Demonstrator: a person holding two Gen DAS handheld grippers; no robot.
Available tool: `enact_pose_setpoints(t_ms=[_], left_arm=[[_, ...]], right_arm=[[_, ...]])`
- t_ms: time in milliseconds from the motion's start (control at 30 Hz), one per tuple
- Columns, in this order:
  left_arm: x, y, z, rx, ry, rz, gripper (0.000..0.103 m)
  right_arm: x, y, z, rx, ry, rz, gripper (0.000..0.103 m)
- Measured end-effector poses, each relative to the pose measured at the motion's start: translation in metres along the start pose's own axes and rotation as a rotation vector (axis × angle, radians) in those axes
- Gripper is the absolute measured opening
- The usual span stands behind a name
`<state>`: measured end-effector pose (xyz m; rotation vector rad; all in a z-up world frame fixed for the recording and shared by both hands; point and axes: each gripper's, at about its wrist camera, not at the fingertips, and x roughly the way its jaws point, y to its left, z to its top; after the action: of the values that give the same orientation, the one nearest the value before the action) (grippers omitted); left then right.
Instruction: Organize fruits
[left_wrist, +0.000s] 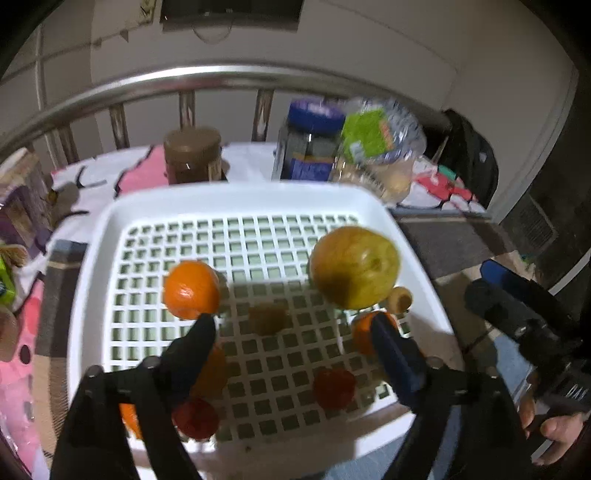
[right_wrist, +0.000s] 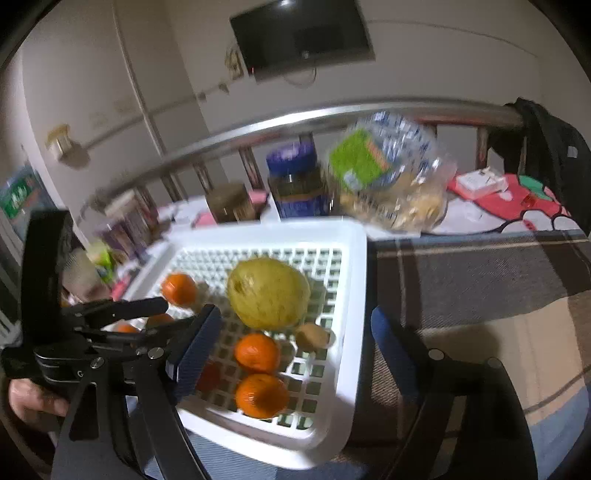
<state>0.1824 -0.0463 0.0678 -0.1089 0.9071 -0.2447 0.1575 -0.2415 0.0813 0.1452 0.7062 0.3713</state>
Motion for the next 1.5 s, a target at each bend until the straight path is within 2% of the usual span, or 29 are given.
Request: enact_pose_setpoints(t_ms=[67, 333, 567, 800, 967, 1233, 1500], left_arm=[[-0.016, 0.0, 0.001, -0.008, -0.038, 0.006, 0.097], [-0.078, -0.003, -0.011, 0.009, -0.167, 0.05, 0.103], [-0.116, -0.002, -0.046, -0.018, -0.198, 0.088, 0.103], [-0.131, 0.002, -0.086, -0.059, -0.194, 0.104, 0.103], [-0.126, 0.004, -0.118, -0.048, -0.137, 0.13, 0.103], [-0.119, 0.005, -0.153, -0.028, -0.084, 0.171, 0.103], [-0.098, 0.003, -0.176, 0.002, -0.014, 0.174, 0.103]], right_arm=[[-0.016, -0.001, 0.004, 0.021, -0.036, 0.015, 0.088], [-0.064, 0.025, 0.004, 0.017, -0.113, 0.023, 0.103], [-0.096, 0.055, -0.018, -0.05, -0.123, -0.007, 0.103], [-0.117, 0.063, -0.052, -0.055, -0.109, -0.011, 0.103], [-0.121, 0.071, -0.079, -0.093, -0.076, -0.061, 0.103], [-0.104, 0.071, -0.115, -0.097, 0.015, -0.106, 0.103], [-0.083, 0.068, -0.146, -0.099, 0.117, -0.142, 0.103]])
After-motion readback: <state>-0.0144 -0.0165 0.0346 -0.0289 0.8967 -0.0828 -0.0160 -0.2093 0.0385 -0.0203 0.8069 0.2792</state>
